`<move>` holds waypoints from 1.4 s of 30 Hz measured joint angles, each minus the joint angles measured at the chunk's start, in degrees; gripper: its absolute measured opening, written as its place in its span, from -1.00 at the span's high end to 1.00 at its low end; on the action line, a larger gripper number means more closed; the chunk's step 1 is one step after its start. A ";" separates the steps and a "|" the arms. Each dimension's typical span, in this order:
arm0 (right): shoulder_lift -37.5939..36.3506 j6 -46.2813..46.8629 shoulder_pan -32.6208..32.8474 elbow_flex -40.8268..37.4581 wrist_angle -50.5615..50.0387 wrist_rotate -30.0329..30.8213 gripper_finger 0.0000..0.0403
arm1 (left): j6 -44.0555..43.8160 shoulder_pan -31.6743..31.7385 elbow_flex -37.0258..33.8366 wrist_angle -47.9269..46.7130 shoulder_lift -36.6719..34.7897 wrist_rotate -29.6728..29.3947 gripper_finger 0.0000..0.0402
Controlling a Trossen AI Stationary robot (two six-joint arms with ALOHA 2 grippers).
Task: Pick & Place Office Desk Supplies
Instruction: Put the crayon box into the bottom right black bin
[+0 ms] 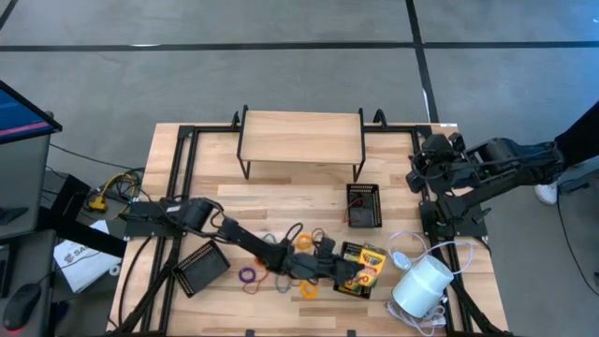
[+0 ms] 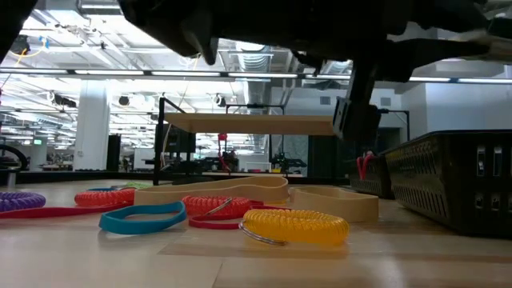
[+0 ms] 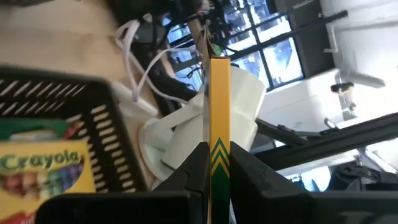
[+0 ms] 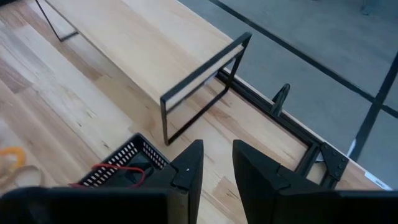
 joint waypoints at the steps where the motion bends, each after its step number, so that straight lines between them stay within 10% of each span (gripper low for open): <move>1: -0.06 0.11 -0.02 -0.83 0.06 -0.09 0.58 | -0.42 -0.20 0.00 -0.58 0.04 -0.44 0.86; 13: -0.11 4.94 0.00 -12.77 4.20 -5.84 0.58 | -7.52 -1.36 0.00 -9.25 0.02 -1.40 0.86; 42: -0.16 4.48 0.05 -13.55 9.84 -8.92 0.58 | -13.17 -1.81 0.11 -22.08 -0.20 -2.88 0.86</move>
